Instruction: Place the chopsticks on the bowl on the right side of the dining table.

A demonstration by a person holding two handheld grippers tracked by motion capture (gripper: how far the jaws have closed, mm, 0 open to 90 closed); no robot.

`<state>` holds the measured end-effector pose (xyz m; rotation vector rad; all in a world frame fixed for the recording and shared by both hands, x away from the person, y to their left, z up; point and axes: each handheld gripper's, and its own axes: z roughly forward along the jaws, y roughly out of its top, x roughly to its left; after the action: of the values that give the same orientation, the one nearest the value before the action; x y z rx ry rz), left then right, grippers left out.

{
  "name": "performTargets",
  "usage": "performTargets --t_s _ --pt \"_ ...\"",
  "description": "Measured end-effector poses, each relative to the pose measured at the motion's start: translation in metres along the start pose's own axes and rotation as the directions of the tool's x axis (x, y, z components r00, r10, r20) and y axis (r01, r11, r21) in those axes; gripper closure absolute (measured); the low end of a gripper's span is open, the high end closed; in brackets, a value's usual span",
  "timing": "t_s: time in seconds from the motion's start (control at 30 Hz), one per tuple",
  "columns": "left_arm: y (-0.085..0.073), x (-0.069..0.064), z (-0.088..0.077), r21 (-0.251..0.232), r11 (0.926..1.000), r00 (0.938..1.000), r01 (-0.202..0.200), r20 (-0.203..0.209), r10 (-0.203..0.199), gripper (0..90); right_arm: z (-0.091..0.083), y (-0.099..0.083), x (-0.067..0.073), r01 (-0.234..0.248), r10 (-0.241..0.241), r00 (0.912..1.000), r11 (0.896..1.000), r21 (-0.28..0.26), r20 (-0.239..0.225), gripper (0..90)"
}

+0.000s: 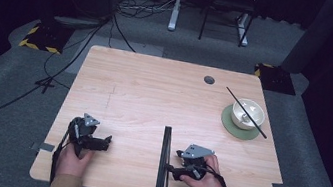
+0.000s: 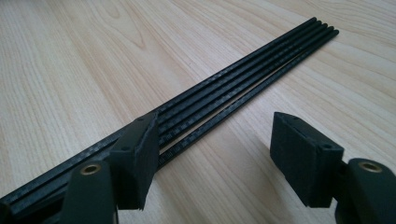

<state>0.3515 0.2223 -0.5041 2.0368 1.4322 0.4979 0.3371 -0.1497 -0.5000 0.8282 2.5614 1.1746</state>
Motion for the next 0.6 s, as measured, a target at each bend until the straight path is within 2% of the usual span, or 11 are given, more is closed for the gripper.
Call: performTargets --t_s 0.07,0.37,0.43,0.6 --pt "0.0 0.0 0.0 0.0 1.0 1.0 0.0 0.0 0.0 1.1 0.0 -0.001 -0.002 0.012 -0.012 0.9999 1.0 0.001 0.006 34.3" --pt "0.0 0.0 0.0 0.0 1.0 1.0 0.0 0.0 0.0 1.1 -0.003 -0.003 -0.005 0.0 0.0 0.9996 1.0 0.011 0.028 35.4" --pt "0.0 0.0 0.0 0.0 1.0 1.0 0.0 0.0 0.0 1.1 -0.005 -0.004 -0.009 0.01 -0.011 0.9993 1.0 0.016 0.036 35.5" --pt "0.0 0.0 0.0 -0.001 1.0 1.0 -0.002 -0.002 0.002 1.1 -0.008 -0.005 -0.013 -0.01 0.009 0.9984 1.0 0.016 0.056 35.9"
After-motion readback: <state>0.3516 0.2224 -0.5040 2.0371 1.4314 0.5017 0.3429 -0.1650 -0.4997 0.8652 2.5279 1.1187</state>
